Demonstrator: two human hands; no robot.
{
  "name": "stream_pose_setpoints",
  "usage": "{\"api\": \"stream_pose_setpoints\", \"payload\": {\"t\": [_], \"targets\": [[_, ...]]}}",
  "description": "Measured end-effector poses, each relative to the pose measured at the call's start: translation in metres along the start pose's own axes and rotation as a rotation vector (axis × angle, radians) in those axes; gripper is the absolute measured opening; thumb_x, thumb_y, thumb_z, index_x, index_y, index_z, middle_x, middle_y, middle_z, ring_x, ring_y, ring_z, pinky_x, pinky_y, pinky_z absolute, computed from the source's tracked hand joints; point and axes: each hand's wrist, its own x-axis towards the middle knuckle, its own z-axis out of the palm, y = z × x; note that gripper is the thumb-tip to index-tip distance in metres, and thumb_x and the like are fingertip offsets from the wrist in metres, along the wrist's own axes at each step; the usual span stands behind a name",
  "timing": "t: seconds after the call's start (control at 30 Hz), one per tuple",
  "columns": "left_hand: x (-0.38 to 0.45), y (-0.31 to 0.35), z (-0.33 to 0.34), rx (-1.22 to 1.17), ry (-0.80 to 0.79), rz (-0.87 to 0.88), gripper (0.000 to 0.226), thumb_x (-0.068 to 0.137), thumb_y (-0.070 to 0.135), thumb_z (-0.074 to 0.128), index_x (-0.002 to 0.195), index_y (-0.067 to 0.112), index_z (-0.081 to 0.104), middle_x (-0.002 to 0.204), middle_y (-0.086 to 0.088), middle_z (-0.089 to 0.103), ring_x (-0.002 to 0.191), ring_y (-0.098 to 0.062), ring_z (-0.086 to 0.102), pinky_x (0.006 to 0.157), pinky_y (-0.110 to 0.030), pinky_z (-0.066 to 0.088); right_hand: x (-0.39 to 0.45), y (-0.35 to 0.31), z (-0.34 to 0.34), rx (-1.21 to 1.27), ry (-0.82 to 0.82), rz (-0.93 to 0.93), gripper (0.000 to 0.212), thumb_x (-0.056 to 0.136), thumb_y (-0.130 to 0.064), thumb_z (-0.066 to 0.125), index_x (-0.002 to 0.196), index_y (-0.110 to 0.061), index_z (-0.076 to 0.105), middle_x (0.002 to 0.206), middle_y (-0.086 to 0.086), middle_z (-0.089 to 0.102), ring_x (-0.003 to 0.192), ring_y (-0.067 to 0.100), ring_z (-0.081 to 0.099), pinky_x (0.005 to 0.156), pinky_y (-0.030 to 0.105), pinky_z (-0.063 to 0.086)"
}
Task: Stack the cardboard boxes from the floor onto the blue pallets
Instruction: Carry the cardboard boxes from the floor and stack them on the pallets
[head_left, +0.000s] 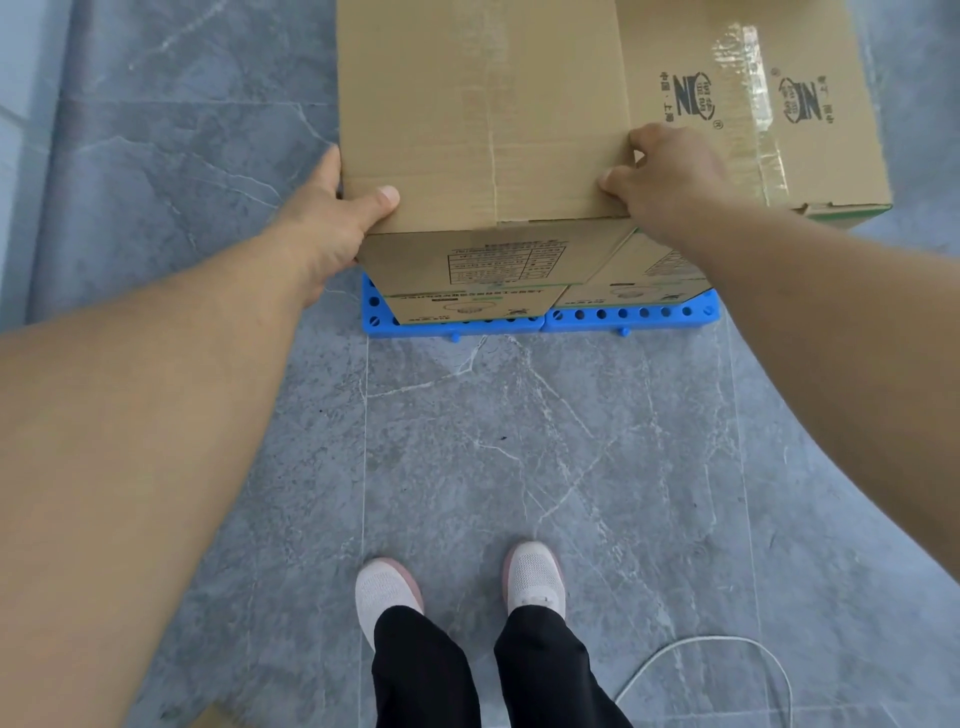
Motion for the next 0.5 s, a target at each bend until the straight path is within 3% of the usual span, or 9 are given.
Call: {"api": "stream_pose_setpoints", "payload": {"t": [0.1,0.2,0.3,0.5], "targets": [[0.0,0.0,0.002,0.061,0.027,0.008,0.047,0.089,0.037,0.056,0.133,0.036,0.038,0.111,0.016,0.056,0.108,-0.011,0.054,0.09,-0.033,0.046,-0.002,-0.004,-0.001,-0.039,-0.003,0.021,0.043,0.091,-0.033,0.055,0.13,-0.015,0.049,0.124,0.008,0.051,0.102,0.025,0.054,0.085,0.034,0.047],[-0.007,0.006,0.004,0.145,0.117,-0.066,0.08,0.088,0.045,0.055,0.148,0.031,0.005,0.15,0.0,0.032,0.134,-0.02,0.034,0.111,-0.042,0.029,-0.008,-0.013,-0.006,-0.097,-0.003,0.029,0.047,0.09,-0.029,0.056,0.132,-0.013,0.043,0.129,0.012,0.045,0.107,0.03,0.053,0.09,0.04,0.048],[-0.027,0.015,0.001,0.127,0.189,-0.101,0.084,0.089,0.047,0.052,0.148,0.029,-0.004,0.157,-0.003,0.015,0.141,-0.022,0.022,0.114,-0.043,0.022,-0.022,-0.024,-0.014,-0.136,-0.009,0.034,0.054,0.089,-0.023,0.058,0.137,-0.011,0.036,0.134,0.014,0.04,0.108,0.029,0.052,0.089,0.039,0.049],[-0.093,0.035,-0.02,0.129,0.2,-0.139,0.078,0.091,0.046,0.049,0.149,0.029,-0.001,0.157,0.001,0.013,0.142,-0.023,0.02,0.109,-0.038,0.023,-0.067,-0.062,-0.035,-0.218,-0.117,-0.034,0.051,0.091,-0.021,0.057,0.137,-0.012,0.037,0.135,0.013,0.038,0.099,0.025,0.052,0.077,0.032,0.044]]}}
